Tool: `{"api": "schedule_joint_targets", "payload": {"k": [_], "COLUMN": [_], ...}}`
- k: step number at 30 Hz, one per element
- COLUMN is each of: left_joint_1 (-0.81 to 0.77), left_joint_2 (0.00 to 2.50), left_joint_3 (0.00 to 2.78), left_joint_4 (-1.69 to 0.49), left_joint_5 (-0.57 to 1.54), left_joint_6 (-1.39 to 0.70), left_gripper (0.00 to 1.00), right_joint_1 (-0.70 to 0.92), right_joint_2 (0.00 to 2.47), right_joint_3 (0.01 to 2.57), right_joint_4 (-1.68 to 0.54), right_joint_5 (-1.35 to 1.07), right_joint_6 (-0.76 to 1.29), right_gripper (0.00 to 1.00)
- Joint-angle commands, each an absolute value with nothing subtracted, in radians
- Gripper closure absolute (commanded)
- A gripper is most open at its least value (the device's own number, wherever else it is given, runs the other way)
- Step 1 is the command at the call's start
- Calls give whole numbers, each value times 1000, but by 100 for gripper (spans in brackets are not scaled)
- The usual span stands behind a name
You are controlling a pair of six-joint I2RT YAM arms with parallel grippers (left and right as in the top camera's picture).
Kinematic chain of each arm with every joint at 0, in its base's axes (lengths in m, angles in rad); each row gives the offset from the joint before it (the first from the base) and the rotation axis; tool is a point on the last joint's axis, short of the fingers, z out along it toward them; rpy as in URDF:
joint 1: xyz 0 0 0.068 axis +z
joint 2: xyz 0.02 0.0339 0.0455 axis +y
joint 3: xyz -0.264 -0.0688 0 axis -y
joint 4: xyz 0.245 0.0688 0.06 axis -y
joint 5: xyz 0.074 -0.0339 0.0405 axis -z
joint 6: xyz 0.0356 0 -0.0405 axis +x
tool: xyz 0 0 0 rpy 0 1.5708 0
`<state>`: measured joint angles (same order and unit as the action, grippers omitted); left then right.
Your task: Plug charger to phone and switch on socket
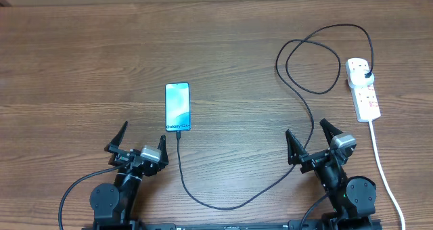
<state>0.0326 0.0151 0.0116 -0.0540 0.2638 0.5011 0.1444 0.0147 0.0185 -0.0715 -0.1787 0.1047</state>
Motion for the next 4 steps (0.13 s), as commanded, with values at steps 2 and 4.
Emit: {"api": "schedule_joint_targets", "payload": {"k": [2,4], "left_joint_1": [32,32], "left_joint_2": [4,4], "left_joint_3": [5,5], "left_joint_4": [-52,-52], "left_joint_5": [258,258], "left_joint_6": [490,490], "left_gripper": [1,0], "right_joint_1": [139,139], "right_joint_2": [3,3], "right_joint_3": [8,8], "right_joint_4": [-67,-67], "right_joint_5": [-178,-178], "right_joint_6": [107,107], "right_gripper": [0,0]}}
